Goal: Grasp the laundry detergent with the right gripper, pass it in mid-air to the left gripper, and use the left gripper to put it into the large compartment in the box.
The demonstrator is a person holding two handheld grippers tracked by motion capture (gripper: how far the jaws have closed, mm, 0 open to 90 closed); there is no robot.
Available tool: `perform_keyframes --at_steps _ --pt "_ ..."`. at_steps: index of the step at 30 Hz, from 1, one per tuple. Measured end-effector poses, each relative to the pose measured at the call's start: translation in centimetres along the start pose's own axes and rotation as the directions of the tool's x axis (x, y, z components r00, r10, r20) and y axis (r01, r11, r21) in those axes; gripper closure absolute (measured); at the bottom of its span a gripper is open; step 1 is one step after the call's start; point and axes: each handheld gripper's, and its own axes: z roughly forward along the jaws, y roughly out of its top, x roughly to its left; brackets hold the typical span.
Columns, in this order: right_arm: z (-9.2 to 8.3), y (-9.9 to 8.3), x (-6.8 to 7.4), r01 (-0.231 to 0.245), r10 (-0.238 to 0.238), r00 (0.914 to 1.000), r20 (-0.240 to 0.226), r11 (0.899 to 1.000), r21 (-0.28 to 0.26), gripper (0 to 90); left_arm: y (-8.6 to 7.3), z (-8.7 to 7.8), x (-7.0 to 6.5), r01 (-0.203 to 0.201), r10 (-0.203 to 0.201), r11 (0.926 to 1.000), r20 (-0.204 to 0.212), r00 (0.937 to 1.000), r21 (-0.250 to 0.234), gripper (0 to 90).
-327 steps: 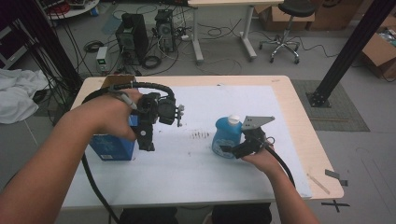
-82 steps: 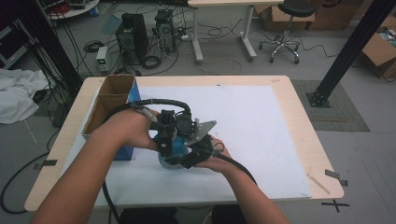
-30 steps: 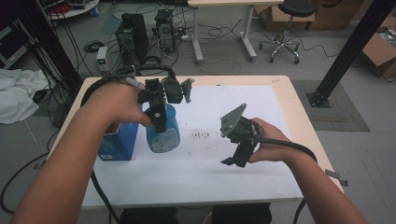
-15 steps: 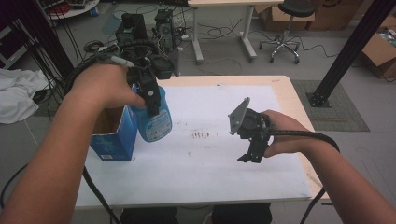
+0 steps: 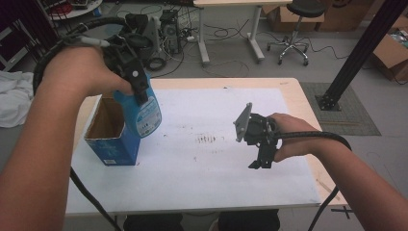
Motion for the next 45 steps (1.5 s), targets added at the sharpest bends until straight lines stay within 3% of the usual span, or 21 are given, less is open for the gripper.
perform_keyframes --at_steps 4,7,9,13,18,19,21,22,26,27,31,34,38,45 --pt "0.2 0.3 0.0 0.010 -0.010 0.9999 -0.008 1.000 0.006 0.0 -0.7 -0.6 1.4 0.064 -0.064 0.9978 -0.004 0.9979 -0.013 38.1" --pt "0.1 0.3 -0.1 0.014 -0.014 0.9999 -0.010 1.000 0.002 0.0 -1.2 -1.1 2.5 0.130 -0.130 0.9914 -0.007 0.9915 -0.016 38.2" --pt "0.1 0.2 -0.2 0.010 -0.010 0.9999 -0.009 1.000 0.002 0.1 -1.6 -1.3 3.3 0.171 -0.171 0.9853 -0.005 0.9853 -0.013 38.2" --pt "0.1 0.2 -0.3 0.011 -0.011 0.9999 -0.007 1.000 0.003 0.2 -2.1 -1.7 4.6 0.256 -0.256 0.9666 0.004 0.9667 -0.012 38.2" --pt "0.1 0.4 -0.5 0.017 -0.017 0.9999 -0.005 1.000 -0.001 0.5 -2.6 -2.0 6.0 0.375 -0.375 0.9266 0.006 0.9269 -0.022 38.2" --pt "0.1 0.5 -0.6 0.021 -0.021 0.9998 -0.004 1.000 0.000 0.5 -2.7 -2.1 6.3 0.401 -0.401 0.9158 0.007 0.9161 -0.023 38.2" --pt "0.0 0.6 -0.6 0.024 -0.024 0.9997 -0.003 1.000 0.000 0.5 -2.9 -2.2 6.9 0.435 -0.435 0.9001 0.007 0.9005 -0.027 38.2" --pt "0.0 0.7 -0.7 0.026 -0.026 0.9996 -0.005 1.000 -0.002 0.6 -3.0 -2.3 7.2 0.458 -0.458 0.8884 0.012 0.8890 -0.032 38.2" --pt "0.2 0.9 -0.7 0.031 -0.031 0.9995 -0.009 1.000 0.003 0.6 -3.4 -2.2 8.3 0.500 -0.500 0.8655 0.017 0.8661 -0.034 38.2" --pt "0.2 0.9 -0.7 0.035 -0.035 0.9993 -0.011 0.999 0.004 0.5 -3.6 -2.1 8.6 0.516 -0.515 0.8562 0.014 0.8568 -0.034 38.2" --pt "0.3 0.6 -0.6 0.029 -0.029 0.9995 -0.014 1.000 0.004 0.5 -3.8 -1.3 9.4 0.535 -0.536 0.8442 -0.008 0.8443 -0.024 38.2" --pt "0.3 0.5 -0.6 0.024 -0.024 0.9996 -0.013 1.000 0.006 0.5 -4.0 -0.6 10.0 0.537 -0.537 0.8435 -0.004 0.8436 -0.019 38.2" --pt "0.2 0.3 -0.5 0.020 -0.020 0.9997 -0.014 1.000 0.012 0.6 -4.1 0.4 10.6 0.551 -0.551 0.8345 0.008 0.8346 -0.017 38.2" --pt "0.0 0.2 -0.4 0.014 -0.014 0.9998 -0.010 1.000 0.013 0.8 -3.7 2.8 10.9 0.543 -0.543 0.8398 0.010 0.8397 0.001 38.2"
